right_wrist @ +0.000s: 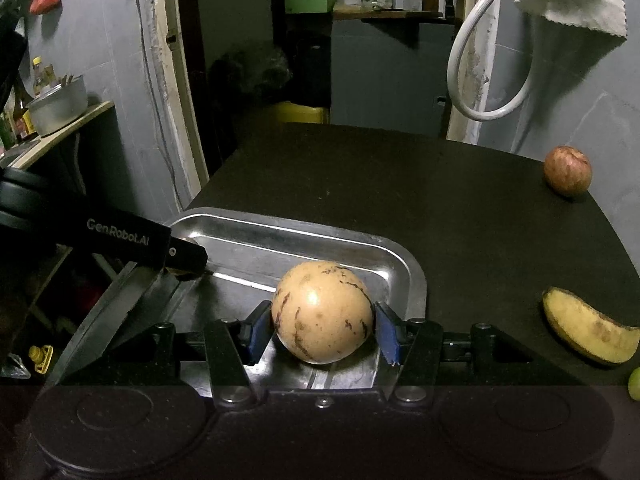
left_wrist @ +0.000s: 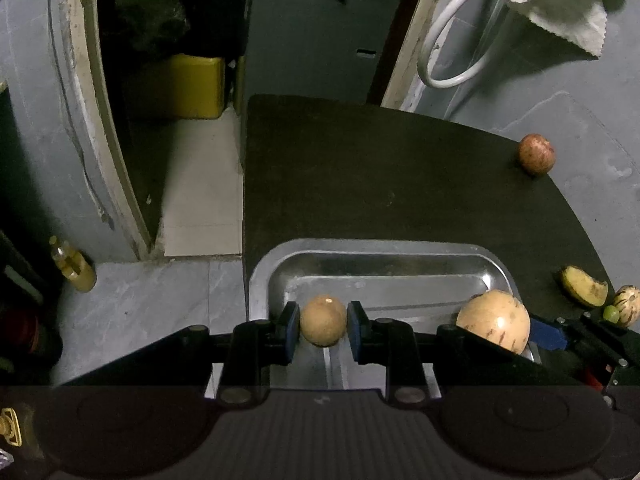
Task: Organize fruits
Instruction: 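Carry both fruits over the metal tray and open both tools to release them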
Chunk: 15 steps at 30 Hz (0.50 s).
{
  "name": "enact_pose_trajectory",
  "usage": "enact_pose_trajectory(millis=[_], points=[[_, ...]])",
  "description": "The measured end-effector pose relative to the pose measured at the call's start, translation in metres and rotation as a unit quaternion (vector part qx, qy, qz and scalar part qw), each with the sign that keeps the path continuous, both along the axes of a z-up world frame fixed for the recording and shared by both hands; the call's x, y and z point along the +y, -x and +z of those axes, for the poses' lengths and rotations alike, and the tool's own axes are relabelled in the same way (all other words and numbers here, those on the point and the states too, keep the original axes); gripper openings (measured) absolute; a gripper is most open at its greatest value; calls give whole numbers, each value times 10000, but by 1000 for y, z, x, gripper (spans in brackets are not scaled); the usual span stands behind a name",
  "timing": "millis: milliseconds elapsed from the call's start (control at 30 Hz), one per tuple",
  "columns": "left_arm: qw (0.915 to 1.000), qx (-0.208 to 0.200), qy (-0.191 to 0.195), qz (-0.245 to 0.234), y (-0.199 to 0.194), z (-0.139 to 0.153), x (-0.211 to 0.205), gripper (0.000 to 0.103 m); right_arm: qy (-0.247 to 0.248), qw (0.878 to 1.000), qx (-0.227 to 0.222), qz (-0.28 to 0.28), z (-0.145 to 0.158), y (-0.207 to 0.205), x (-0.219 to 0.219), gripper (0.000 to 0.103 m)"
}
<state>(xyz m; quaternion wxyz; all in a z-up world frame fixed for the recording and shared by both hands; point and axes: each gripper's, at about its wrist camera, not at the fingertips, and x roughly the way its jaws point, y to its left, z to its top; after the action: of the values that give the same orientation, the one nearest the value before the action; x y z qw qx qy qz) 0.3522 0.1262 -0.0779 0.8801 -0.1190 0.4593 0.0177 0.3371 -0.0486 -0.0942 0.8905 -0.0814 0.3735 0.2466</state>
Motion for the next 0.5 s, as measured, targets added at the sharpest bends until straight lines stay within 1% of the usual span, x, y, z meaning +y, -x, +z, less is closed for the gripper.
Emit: enact_pose_trajectory(millis=[100, 167, 200, 233, 267, 300, 333, 500], points=[[10000, -8, -1, 28, -1, 1, 0, 29, -60, 10000, 7, 40, 3, 3, -3, 66], [10000, -25, 45, -1, 0, 2, 0, 32, -78, 10000, -1, 57, 5, 6, -6, 69], [10000, -50, 58, -5, 0, 3, 1, 36, -85, 9999, -14, 53, 6, 8, -7, 71], [10000, -84, 48, 5, 2, 5, 1, 44, -89, 9999, -32, 43, 8, 10, -8, 72], [9999, -129, 61, 12, 4, 6, 2, 47, -100, 9999, -56, 30, 10, 12, -10, 73], [9997, -196, 108, 12, 6, 8, 2, 54, -113, 9999, -82, 18, 12, 14, -12, 74], [9996, -245, 113, 28, 8, 11, 2, 57, -132, 9998, -117, 5, 15, 17, -15, 76], [9992, -378, 41, 95, 18, 21, 0, 60, -236, 9994, -255, -66, 29, 32, -28, 82]])
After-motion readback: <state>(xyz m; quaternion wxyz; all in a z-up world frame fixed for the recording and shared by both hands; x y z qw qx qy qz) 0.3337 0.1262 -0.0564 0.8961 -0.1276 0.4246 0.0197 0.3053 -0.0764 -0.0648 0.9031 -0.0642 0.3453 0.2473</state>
